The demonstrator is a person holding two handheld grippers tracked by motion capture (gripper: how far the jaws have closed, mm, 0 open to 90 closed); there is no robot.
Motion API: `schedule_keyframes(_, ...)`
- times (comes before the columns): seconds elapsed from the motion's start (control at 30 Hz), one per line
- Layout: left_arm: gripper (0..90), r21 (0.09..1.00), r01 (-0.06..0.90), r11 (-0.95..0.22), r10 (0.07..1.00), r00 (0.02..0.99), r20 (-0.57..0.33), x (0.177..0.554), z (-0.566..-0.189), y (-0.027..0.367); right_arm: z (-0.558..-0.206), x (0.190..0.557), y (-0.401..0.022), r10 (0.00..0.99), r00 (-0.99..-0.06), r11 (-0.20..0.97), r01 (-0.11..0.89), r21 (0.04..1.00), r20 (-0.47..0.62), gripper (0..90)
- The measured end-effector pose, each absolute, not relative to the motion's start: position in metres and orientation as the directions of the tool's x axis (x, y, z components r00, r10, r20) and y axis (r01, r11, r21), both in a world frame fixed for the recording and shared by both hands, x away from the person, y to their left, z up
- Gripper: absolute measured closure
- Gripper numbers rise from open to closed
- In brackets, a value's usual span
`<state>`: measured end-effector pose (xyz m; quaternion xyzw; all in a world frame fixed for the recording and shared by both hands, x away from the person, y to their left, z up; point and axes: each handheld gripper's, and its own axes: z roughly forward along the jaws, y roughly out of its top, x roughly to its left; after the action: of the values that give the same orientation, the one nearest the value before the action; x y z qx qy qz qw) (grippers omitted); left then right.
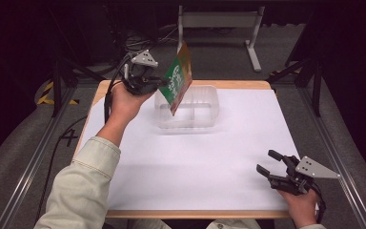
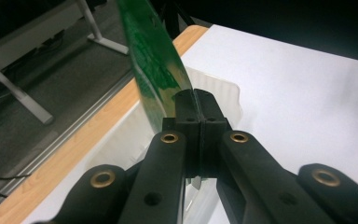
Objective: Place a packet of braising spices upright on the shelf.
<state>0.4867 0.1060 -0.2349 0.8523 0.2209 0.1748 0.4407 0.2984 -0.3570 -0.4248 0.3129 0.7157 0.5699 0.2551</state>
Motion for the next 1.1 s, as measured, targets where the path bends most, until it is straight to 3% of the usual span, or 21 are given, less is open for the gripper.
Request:
schedule_keyframes(0.43,89.9,0.825,0.25,-0.507,0.544,0.835,0.082,0.482,-0.243,0.112,-0.426,0.3,-0.355,0.732,-0.682,0.149,0.162,0.975,0.001,26.9)
schedule_keyframes(1.1,89.9,0.849,0.359,-0.386,0.658,0.753,-0.019,0.481,-0.244,0.126,-0.427,0.301,-0.353,0.729,-0.685,0.153,0.169,0.974,0.004,26.9)
